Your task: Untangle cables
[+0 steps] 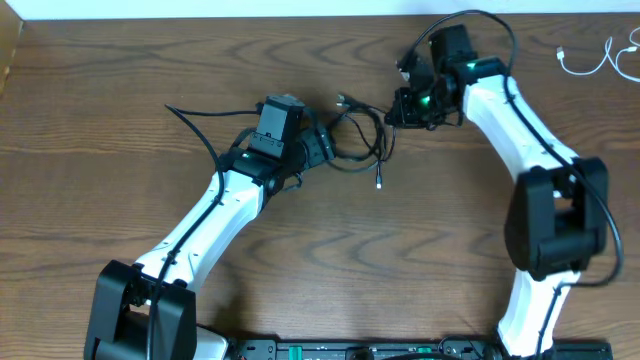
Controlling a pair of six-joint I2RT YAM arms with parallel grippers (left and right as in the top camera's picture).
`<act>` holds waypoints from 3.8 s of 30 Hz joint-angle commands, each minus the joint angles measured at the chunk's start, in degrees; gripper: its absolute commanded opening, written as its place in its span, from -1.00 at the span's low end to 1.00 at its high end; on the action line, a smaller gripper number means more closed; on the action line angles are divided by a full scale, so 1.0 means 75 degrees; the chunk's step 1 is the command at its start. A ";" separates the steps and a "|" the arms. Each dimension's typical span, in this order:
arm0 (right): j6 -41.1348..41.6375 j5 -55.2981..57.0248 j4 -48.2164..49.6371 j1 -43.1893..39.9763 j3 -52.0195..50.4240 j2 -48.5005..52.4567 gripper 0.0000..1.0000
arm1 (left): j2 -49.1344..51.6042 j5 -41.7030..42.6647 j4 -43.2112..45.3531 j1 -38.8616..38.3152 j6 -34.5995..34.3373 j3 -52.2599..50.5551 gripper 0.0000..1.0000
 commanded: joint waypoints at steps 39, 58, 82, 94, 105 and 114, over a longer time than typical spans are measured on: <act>-0.0726 -0.5496 0.0119 -0.1416 0.0087 -0.3226 -0.98 | 0.1416 -0.0673 0.2716 -0.0478 -0.0554 0.0140 0.58; -0.0699 -0.5301 0.0090 -0.1617 0.0087 -0.3226 -0.98 | 0.1716 -0.3112 0.2795 -0.0443 0.0093 0.0140 -0.85; 0.1017 0.4045 -0.0860 -0.2710 0.0082 -0.1489 -0.98 | -0.3031 -0.3296 0.0659 0.0799 0.2069 0.0143 -0.85; 0.0242 0.2824 -0.0976 -0.2932 0.0082 -0.0539 -0.98 | -0.3958 -0.2256 0.1888 0.0799 0.2066 0.0143 -0.85; -0.1827 0.0621 -0.0941 -0.2841 0.0099 -0.0431 -0.69 | -0.4001 -0.0493 0.3086 0.0796 0.1137 0.0143 -0.85; -0.3646 -0.2562 -0.0959 -0.2410 0.0122 -0.0673 0.99 | -0.3573 -0.0076 0.3853 0.0790 0.0449 0.0143 -0.85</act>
